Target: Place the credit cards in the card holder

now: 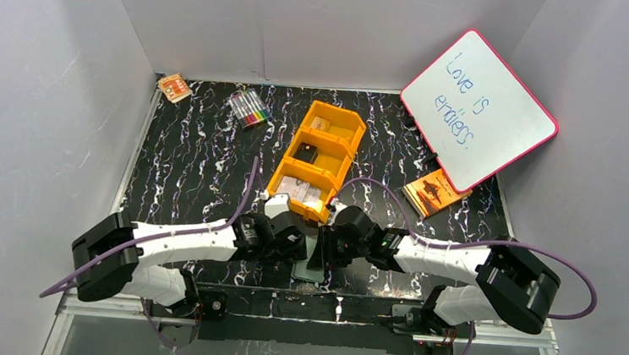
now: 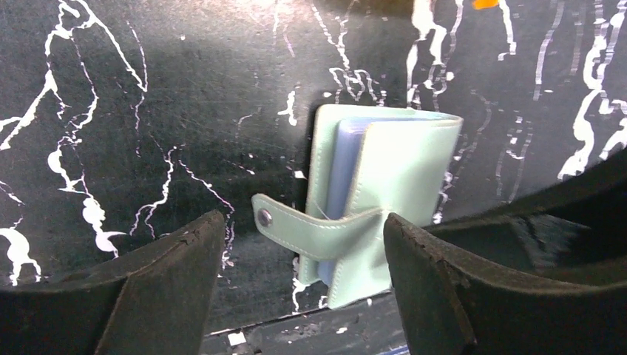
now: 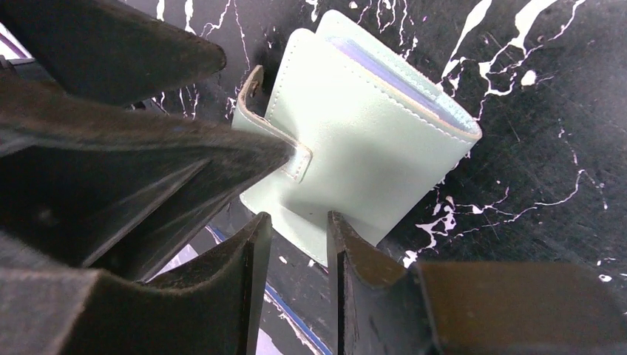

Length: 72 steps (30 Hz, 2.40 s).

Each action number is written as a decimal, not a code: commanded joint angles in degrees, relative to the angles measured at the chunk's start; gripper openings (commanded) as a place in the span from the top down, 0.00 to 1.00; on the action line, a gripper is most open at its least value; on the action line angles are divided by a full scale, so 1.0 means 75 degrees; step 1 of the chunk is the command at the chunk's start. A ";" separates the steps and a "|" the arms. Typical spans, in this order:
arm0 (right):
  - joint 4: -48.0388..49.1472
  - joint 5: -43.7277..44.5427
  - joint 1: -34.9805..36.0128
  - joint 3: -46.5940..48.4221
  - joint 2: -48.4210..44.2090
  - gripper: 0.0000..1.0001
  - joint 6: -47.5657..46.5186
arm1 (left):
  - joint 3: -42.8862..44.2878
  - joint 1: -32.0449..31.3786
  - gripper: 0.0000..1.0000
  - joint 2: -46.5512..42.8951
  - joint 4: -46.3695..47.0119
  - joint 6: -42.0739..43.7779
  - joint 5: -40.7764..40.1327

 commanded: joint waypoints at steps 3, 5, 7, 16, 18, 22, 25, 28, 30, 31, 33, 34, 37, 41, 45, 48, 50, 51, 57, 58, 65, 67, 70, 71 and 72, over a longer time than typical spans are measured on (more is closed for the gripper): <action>0.0065 -0.0137 0.0056 0.0121 -0.0399 0.57 -0.0026 | 0.0125 0.0216 0.31 0.0329 0.0179 0.0110 0.0243; 0.0024 -0.0149 0.0048 0.0107 -0.0439 0.57 -0.0025 | 0.0120 0.0237 0.36 0.0422 0.0282 0.0156 0.0315; -0.0005 -0.0150 0.0057 0.0097 -0.0446 0.57 -0.0029 | 0.0138 0.0255 0.41 0.0549 0.0324 0.0204 0.0396; -0.0433 0.0219 0.0058 0.0043 -0.1073 0.55 0.0158 | 0.0025 0.0267 0.69 0.0966 0.0181 0.0173 0.0545; -0.0628 0.0403 0.0058 -0.0111 -0.1449 0.53 0.0341 | -0.0065 0.0267 0.75 0.0982 0.0133 0.0112 0.0517; -0.0794 0.0837 0.0050 -0.0673 -0.2212 0.46 0.0853 | -0.0213 0.0267 0.86 0.0982 0.0064 -0.0004 0.0467; -0.0575 0.0908 0.0041 -0.1159 -0.2568 0.42 0.1266 | -0.0323 0.0266 0.90 0.0976 0.0073 -0.0074 0.0478; -0.0153 0.0837 0.0036 -0.1505 -0.2629 0.39 0.1592 | -0.0457 0.0267 0.94 0.0949 0.0116 -0.0144 0.0490; 0.0108 0.0782 0.0032 -0.1630 -0.2547 0.38 0.1786 | -0.0551 0.0267 0.97 0.0925 0.0146 -0.0179 0.0502; 0.0247 0.0767 0.0035 -0.1699 -0.2503 0.38 0.1867 | -0.0599 0.0267 0.98 0.0924 0.0165 -0.0202 0.0502; 0.0593 0.0714 0.0034 -0.1835 -0.2379 0.37 0.2014 | -0.0666 0.0267 0.99 0.0923 0.0212 -0.0243 0.0522; 0.0772 0.0691 0.0035 -0.1890 -0.2318 0.37 0.2055 | -0.0680 0.0267 0.99 0.0923 0.0223 -0.0246 0.0525; 0.1170 0.0600 -0.0005 -0.1989 -0.2118 0.37 0.2152 | -0.0733 0.0267 1.00 0.0946 0.0259 -0.0266 0.0526; 0.1684 0.0531 -0.0031 -0.2179 -0.1908 0.36 0.2359 | -0.0818 0.0267 1.00 0.0958 0.0293 -0.0339 0.0526; 0.2200 0.0558 -0.0067 -0.2428 -0.1809 0.37 0.2624 | -0.0910 0.0267 1.00 0.0939 0.0285 -0.0445 0.0526; 0.2428 0.0583 -0.0100 -0.2530 -0.1686 0.39 0.2712 | -0.0991 0.0270 1.00 0.0901 0.0286 -0.0511 0.0503; 0.2655 0.0525 -0.0120 -0.2562 -0.1512 0.41 0.2755 | -0.1029 0.0267 1.00 0.0900 0.0289 -0.0524 0.0491; 0.2742 0.0480 -0.0124 -0.2558 -0.1395 0.42 0.2758 | -0.1044 0.0267 1.00 0.0906 0.0287 -0.0533 0.0490; 0.3414 0.0246 -0.0136 -0.2531 -0.0662 0.46 0.2804 | -0.1090 0.0267 1.00 0.1040 0.0238 -0.0632 0.0513; 0.3529 0.0208 -0.0131 -0.2513 -0.0580 0.46 0.2804 | -0.1108 0.0267 1.00 0.1032 0.0244 -0.0656 0.0514; 0.3928 -0.0034 -0.0137 -0.2283 0.0045 0.51 0.2718 | -0.1284 0.0267 1.00 0.0918 0.0222 -0.0786 0.0490; 0.4032 -0.0102 -0.0136 -0.2240 0.0186 0.52 0.2689 | -0.1323 0.0267 1.00 0.0895 0.0205 -0.0821 0.0490; 0.4226 -0.0190 -0.0135 -0.2197 0.0382 0.54 0.2690 | -0.1401 0.0268 1.00 0.0838 0.0200 -0.0869 0.0490; 0.4306 -0.0236 -0.0144 -0.2165 0.0473 0.54 0.2690 | -0.1435 0.0266 1.00 0.0811 0.0211 -0.0903 0.0499; 0.4353 -0.0267 -0.0147 -0.2141 0.0530 0.55 0.2677 | -0.1460 0.0267 1.00 0.0798 0.0217 -0.0915 0.0502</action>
